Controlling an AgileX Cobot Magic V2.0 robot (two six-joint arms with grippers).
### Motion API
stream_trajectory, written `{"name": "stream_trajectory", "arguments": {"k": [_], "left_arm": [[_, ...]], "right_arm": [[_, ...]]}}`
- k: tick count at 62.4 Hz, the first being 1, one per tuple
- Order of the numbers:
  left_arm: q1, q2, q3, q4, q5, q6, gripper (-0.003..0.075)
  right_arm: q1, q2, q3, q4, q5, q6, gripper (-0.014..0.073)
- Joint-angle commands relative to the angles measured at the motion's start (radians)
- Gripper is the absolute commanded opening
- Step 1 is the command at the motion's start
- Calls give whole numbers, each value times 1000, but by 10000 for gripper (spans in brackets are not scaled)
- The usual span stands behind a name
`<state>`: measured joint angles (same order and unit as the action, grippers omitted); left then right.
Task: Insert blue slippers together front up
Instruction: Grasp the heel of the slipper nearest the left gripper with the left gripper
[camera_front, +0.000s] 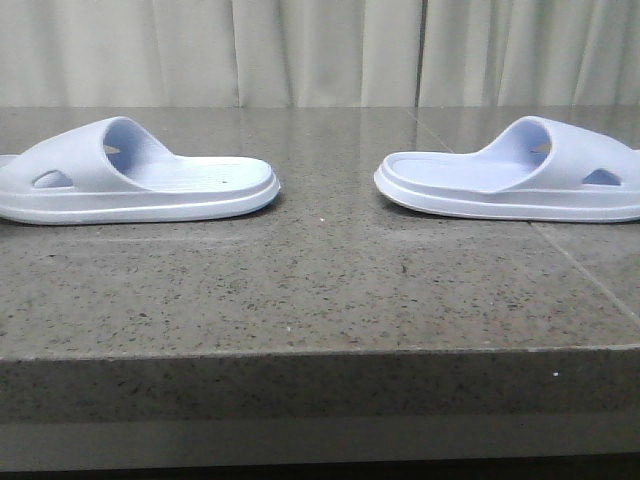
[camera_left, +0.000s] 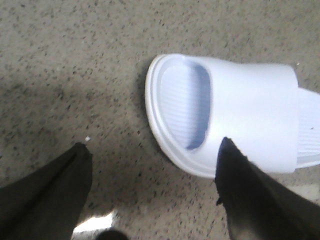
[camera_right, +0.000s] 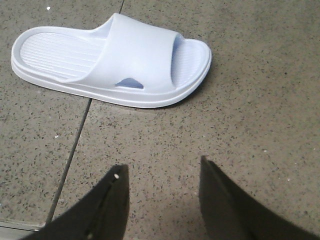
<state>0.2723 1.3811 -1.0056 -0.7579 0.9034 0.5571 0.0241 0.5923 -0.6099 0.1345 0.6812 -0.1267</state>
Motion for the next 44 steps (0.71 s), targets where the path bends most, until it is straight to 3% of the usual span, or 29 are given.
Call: {"name": "stream_trajectory", "arguments": {"k": [1, 14, 44], "left_arm": [[9, 31, -44, -154, -3, 68, 475], [9, 116, -54, -259, -1, 124, 353], [9, 247, -58, -353, -12, 200, 351]], "right_arm": [[-5, 8, -35, -5, -60, -7, 364], [-5, 8, -35, -5, -60, -7, 364], [-5, 8, -35, -5, -60, -7, 364]]}}
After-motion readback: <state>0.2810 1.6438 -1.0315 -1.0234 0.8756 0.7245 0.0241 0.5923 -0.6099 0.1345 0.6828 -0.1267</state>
